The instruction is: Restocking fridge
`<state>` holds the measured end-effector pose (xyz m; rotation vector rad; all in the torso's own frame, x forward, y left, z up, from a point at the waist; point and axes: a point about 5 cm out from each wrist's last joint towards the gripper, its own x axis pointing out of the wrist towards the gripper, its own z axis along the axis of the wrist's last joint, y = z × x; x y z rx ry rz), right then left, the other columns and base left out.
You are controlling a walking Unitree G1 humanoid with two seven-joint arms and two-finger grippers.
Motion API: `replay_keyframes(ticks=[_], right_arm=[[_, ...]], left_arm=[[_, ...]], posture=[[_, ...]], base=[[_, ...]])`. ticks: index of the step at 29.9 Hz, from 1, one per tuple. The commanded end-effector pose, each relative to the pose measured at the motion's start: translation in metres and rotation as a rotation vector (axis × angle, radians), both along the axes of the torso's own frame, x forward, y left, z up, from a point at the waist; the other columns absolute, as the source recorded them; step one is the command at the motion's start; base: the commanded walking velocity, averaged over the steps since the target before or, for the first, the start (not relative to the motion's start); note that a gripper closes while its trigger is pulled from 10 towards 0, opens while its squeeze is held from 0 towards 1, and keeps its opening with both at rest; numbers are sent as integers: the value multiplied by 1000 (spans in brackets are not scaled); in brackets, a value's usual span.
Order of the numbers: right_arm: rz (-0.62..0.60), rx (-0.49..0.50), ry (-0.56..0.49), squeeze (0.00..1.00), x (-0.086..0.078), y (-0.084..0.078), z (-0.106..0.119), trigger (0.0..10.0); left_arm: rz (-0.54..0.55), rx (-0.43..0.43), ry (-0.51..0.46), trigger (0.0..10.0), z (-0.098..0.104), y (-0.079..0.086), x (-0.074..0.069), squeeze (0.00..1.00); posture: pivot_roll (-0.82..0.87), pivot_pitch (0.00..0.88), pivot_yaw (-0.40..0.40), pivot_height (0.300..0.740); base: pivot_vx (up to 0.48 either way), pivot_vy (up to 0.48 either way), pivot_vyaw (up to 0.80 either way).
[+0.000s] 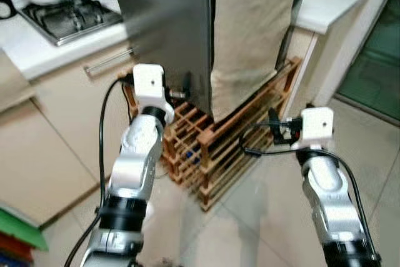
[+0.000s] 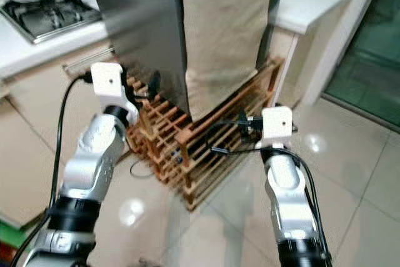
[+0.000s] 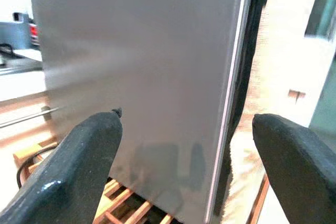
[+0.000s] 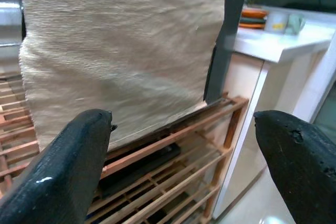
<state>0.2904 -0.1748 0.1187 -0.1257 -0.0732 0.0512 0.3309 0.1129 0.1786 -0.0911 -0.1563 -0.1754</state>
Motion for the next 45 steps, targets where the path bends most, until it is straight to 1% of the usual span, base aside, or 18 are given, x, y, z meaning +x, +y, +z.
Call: replay_keyframes(ticks=[1, 5, 8, 13, 16, 17, 19, 20, 21, 22, 23, 25, 26, 27, 29, 31, 36, 45], right_arm=[[27, 6, -12, 0, 2, 6, 3, 10000], [1, 22, 26, 0, 6, 2, -2, 10000], [14, 17, 16, 0, 8, 5, 1, 10000], [44, 11, 3, 0, 9, 12, 3, 10000], [9, -10, -58, 0, 7, 8, 12, 10000], [-16, -23, -113, 0, 2, 4, 21, 10000], [-86, -50, -206, 0, -26, -9, 38, 10000], [-86, -50, -206, 0, -26, -9, 38, 10000], [-97, -39, -184, 0, -39, -13, 34, 10000], [-97, -39, -184, 0, -39, -13, 34, 10000], [-110, -29, -140, 0, -55, -18, 27, 10000], [-116, -26, -117, 0, -61, -20, 23, 10000], [-110, -38, -74, 0, -72, -25, 15, 10000], [-101, -39, -64, 0, -74, -26, 13, 10000], [-94, -39, -60, 0, -75, -25, 12, 10000], [-52, -26, -70, 0, -67, -15, 14, 10000], [-16, -30, -111, 0, -61, -2, 25, 10000], [-20, -21, -92, 0, -49, -4, 24, 10000]], left_arm=[[26, -11, 16, 10000, -6, 8, -1, 0], [52, -56, 33, 10000, -6, 12, 4, 0], [3, -10, 24, 10000, -3, 7, 9, 0], [18, 18, -4, 10000, 4, 11, 16, 0], [6, 23, -58, 10000, 7, 17, 4, 0], [-7, 17, -92, 10000, 10, 20, -5, 0], [-1, 41, -122, 10000, 6, 37, -40, 0], [-1, 41, -122, 10000, 6, 37, -40, 0], [42, 1, -52, 10000, -4, 46, -53, 0], [42, 1, -52, 10000, -4, 46, -53, 0], [87, 13, 6, 10000, -16, 56, -73, 0], [103, 32, 29, 10000, -21, 61, -81, 0], [188, 6, 111, 10000, -34, 81, -92, 0], [205, 10, 104, 10000, -33, 86, -95, 0], [211, 15, 92, 10000, -32, 88, -96, 0], [125, 5, -13, 10000, -12, 70, -88, 0], [91, 15, -46, 10000, 2, 59, -83, 0], [75, 24, -110, 10000, 17, 48, -73, 0]], posture=[[-41, 0, 46, 740], [-32, 0, 26, 740], [-25, 0, 15, 740], [-24, 0, 18, 740], [-26, 0, 24, 740], [-22, 0, 25, 740], [-15, 0, 27, 740], [-15, 0, 27, 740], [-12, 0, 25, 740], [-12, 0, 25, 740], [-7, 0, 26, 740], [-5, 0, 27, 740], [0, 0, 24, 740], [6, 0, 24, 740], [7, 0, 24, 740], [10, 0, 22, 740], [8, 0, 23, 740], [-6, 0, 23, 740]], base=[[0, -461, 638], [0, -115, 333], [0, 0, 0], [0, 0, 0], [0, 0, 0], [0, 0, 0], [0, 0, 0], [0, 0, 0], [0, 0, 0], [0, 0, 0], [0, 0, 0], [0, 0, 0], [0, 0, 0], [0, 0, 0], [0, 0, 0], [127, 0, 0], [406, 0, 0], [480, 0, 0]])
